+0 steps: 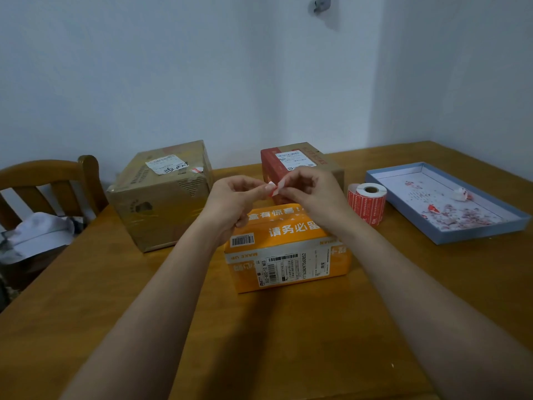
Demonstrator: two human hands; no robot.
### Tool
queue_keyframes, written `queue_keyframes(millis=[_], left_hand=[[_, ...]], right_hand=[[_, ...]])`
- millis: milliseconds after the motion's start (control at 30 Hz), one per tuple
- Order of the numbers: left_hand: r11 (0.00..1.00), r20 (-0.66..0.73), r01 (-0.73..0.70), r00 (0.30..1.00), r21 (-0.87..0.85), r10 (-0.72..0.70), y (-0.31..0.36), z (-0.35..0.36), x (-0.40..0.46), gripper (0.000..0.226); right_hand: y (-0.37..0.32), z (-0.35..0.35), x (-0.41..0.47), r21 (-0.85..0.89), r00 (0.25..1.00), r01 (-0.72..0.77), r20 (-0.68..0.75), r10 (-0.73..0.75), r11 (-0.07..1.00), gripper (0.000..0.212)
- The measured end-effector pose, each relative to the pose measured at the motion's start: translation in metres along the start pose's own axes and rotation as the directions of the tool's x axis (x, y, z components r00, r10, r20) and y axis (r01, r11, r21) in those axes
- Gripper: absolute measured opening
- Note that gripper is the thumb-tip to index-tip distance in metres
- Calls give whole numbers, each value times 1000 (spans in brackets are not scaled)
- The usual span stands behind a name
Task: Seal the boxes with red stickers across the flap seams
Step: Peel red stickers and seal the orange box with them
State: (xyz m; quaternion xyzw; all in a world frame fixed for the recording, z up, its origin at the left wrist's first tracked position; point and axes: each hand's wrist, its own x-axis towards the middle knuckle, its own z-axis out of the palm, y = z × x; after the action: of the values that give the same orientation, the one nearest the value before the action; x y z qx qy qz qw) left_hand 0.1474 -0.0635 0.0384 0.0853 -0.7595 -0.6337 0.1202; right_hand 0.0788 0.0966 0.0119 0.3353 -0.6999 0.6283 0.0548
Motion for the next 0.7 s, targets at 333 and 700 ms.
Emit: queue_keyframes(millis=[333, 700], left_hand=[[989, -40, -65, 997, 132, 70, 2, 0, 0, 21], [982, -122, -61, 989, 176, 83, 0, 18, 5, 33]], right_hand=[[-4, -7, -3, -86, 996, 20, 84, -12, 996, 18], [-12, -11, -9, -218, 981, 32, 193, 11, 975, 20]])
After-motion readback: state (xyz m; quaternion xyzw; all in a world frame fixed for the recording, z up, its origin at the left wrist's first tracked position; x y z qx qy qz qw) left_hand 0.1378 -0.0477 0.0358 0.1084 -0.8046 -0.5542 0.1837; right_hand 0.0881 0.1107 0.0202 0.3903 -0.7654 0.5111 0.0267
